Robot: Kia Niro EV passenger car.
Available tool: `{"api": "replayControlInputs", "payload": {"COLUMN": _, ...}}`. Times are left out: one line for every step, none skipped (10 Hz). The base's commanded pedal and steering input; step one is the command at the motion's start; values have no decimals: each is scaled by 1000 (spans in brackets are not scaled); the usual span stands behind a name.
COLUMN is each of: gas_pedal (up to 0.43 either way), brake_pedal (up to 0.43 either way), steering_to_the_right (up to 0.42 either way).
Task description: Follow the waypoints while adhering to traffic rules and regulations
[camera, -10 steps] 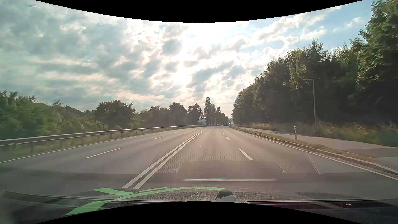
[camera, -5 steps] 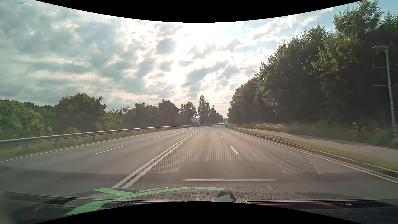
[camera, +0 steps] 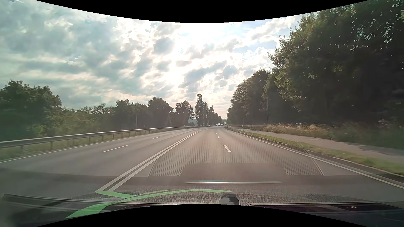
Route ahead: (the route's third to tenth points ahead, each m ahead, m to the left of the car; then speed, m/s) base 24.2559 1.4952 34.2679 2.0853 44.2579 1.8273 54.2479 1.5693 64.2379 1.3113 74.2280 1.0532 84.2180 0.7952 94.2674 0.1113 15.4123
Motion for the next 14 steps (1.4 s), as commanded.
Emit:
{"api": "replayControlInputs", "payload": {"gas_pedal": 110, "brake_pedal": 0, "steering_to_the_right": 14}}
{"api": "replayControlInputs", "payload": {"gas_pedal": 110, "brake_pedal": 0, "steering_to_the_right": 14}}
{"api": "replayControlInputs", "payload": {"gas_pedal": 110, "brake_pedal": 0, "steering_to_the_right": 14}}
{"api": "replayControlInputs", "payload": {"gas_pedal": 110, "brake_pedal": 0, "steering_to_the_right": 14}}
{"api": "replayControlInputs", "payload": {"gas_pedal": 110, "brake_pedal": 0, "steering_to_the_right": 13}}
{"api": "replayControlInputs", "payload": {"gas_pedal": 110, "brake_pedal": 0, "steering_to_the_right": 12}}
{"api": "replayControlInputs", "payload": {"gas_pedal": 110, "brake_pedal": 0, "steering_to_the_right": 11}}
{"api": "replayControlInputs", "payload": {"gas_pedal": 110, "brake_pedal": 0, "steering_to_the_right": 10}}
{"api": "replayControlInputs", "payload": {"gas_pedal": 110, "brake_pedal": 0, "steering_to_the_right": 8}}
{"api": "replayControlInputs", "payload": {"gas_pedal": 110, "brake_pedal": 0, "steering_to_the_right": 7}}
{"api": "replayControlInputs", "payload": {"gas_pedal": 110, "brake_pedal": 0, "steering_to_the_right": 6}}
{"api": "replayControlInputs", "payload": {"gas_pedal": 110, "brake_pedal": 0, "steering_to_the_right": 5}}
{"api": "replayControlInputs", "payload": {"gas_pedal": 110, "brake_pedal": 0, "steering_to_the_right": 5}}
{"api": "replayControlInputs", "payload": {"gas_pedal": 110, "brake_pedal": 0, "steering_to_the_right": 4}}
